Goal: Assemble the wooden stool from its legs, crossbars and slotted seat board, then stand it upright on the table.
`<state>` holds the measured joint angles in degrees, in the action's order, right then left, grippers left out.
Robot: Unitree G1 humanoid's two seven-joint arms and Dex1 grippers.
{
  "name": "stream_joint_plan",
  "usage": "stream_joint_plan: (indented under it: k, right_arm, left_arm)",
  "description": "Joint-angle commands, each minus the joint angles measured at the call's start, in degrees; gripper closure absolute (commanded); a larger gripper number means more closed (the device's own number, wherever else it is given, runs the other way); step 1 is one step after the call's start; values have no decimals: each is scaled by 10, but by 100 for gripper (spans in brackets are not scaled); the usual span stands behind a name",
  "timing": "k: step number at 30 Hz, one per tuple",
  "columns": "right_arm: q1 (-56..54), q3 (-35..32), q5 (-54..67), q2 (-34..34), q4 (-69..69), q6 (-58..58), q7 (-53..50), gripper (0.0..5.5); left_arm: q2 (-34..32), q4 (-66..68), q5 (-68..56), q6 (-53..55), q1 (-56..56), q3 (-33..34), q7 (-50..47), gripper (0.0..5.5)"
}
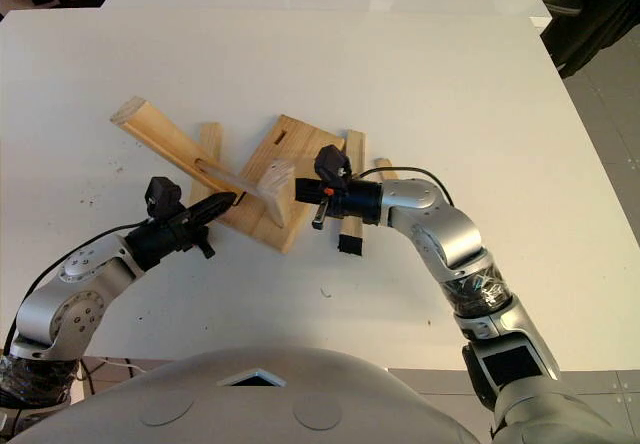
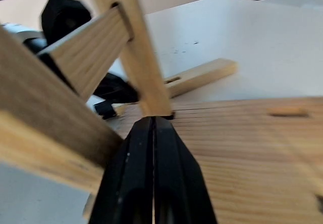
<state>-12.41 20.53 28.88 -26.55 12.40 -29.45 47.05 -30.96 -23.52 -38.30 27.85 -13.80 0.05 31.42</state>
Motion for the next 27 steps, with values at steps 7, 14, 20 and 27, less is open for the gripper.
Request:
stream_joint_plan:
  k: [7, 14, 20, 27]
  right_arm:
    - [42, 40, -1, 13, 67, -51, 1, 547]
    - [49, 2, 5, 15, 75, -55, -13, 547]
    - [-46, -75, -61, -4, -66, 13, -31, 547]
    - [-135, -79, -172, -8, -287, 120, -47, 547]
  left_arm:
    - [6, 38, 38, -5, 46, 14, 12, 550]
    - [8, 82, 61, -14, 103, 15, 28, 550]
    - [7, 50, 29, 2, 62, 51, 34, 550]
    - [-17, 13, -10, 32, 6, 123, 47, 550]
